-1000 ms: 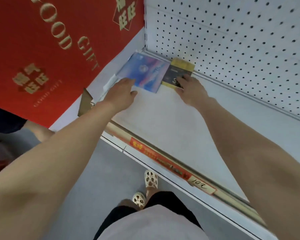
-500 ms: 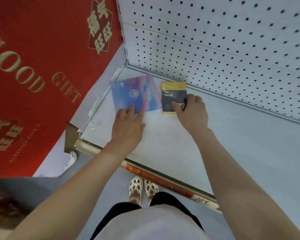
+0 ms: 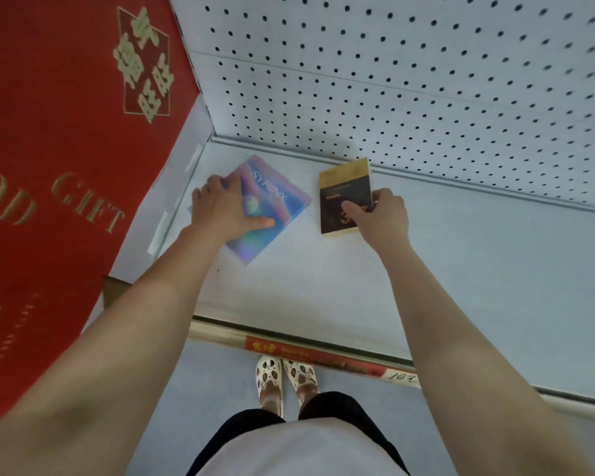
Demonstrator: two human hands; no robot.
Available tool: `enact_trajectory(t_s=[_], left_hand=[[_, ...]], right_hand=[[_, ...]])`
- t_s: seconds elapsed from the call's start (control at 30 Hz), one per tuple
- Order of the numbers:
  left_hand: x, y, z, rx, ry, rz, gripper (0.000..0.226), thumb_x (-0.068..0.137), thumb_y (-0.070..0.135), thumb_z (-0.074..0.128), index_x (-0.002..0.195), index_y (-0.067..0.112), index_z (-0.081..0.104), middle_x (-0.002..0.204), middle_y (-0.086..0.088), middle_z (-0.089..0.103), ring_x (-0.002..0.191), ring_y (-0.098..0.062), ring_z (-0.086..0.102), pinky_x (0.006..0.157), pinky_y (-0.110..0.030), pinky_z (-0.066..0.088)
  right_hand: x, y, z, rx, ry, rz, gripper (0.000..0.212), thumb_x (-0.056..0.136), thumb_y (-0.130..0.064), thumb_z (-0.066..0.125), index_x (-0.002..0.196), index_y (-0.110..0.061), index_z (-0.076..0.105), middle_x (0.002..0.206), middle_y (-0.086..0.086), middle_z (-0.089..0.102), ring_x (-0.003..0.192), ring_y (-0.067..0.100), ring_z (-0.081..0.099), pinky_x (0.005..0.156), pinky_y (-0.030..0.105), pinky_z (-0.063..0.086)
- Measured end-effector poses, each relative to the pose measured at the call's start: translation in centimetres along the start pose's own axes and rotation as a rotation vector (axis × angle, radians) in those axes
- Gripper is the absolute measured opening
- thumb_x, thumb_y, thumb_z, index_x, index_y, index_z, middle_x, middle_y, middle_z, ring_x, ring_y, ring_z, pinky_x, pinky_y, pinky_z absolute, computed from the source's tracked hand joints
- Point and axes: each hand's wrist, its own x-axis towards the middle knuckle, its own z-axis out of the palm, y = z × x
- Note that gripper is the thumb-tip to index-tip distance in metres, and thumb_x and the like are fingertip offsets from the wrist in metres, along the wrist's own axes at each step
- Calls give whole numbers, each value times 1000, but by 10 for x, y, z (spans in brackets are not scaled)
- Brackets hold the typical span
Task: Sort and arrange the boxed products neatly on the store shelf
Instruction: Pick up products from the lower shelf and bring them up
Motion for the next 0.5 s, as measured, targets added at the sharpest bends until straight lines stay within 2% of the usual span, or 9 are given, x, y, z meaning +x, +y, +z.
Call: enact_trajectory(t_s=[0.07, 0.13, 0.23, 0.3, 0.37, 0.43, 0.5], left_hand=[[4, 0, -2, -63, 39, 5, 111, 57, 69, 78, 139, 12, 30, 124, -24, 45, 113, -41, 50, 96, -43, 39], [5, 2, -3, -92, 52, -3, 114, 58, 63, 82, 143, 12, 26, 128, -24, 41, 116, -43, 46, 95, -45, 40], [5, 8, -5, -133, 59, -26, 111, 61, 58, 83, 145, 11, 26, 133, -24, 39, 120, -44, 44, 95, -47, 40], [2, 14, -7, -174, 44, 0, 91, 65, 57, 81, 133, 10, 43, 127, -24, 49, 116, -41, 50, 91, -42, 42], [-4, 19, -8, -300, 29, 61, 63, 73, 49, 77, 121, 12, 58, 119, -16, 63, 108, -34, 60, 86, -37, 46], [-14, 27, -9, -529, 10, 86, 45, 82, 39, 72, 118, 15, 63, 114, -9, 68, 101, -30, 65, 87, -40, 52], [-28, 38, -8, -777, -38, 81, 32, 88, 31, 67, 117, 17, 63, 112, -7, 69, 98, -27, 67, 85, -42, 55]], right_hand=[[-9, 12, -2, 100, 45, 25, 41, 91, -43, 64, 112, -9, 51, 105, 6, 59, 98, 28, 58, 76, 34, 42], [-22, 24, -4, 171, 98, 55, 34, 93, -43, 61, 105, -14, 48, 89, -3, 56, 92, 25, 59, 72, 34, 42], [-42, 40, -7, 286, 167, 107, 34, 92, -45, 61, 107, -15, 50, 85, -8, 56, 88, 25, 63, 72, 40, 52], [-54, 49, -8, 384, 220, 144, 34, 92, -44, 61, 108, -15, 53, 86, -7, 59, 85, 23, 64, 75, 44, 57], [-67, 57, -11, 499, 268, 175, 27, 91, -42, 62, 104, -19, 54, 86, -5, 62, 82, 21, 64, 66, 36, 57], [-82, 64, -16, 647, 295, 210, 20, 92, -40, 59, 101, -22, 56, 94, 1, 68, 87, 23, 68, 59, 30, 54], [-96, 73, -24, 758, 324, 249, 24, 95, -38, 56, 109, -18, 58, 103, 7, 70, 96, 26, 69, 72, 41, 59]])
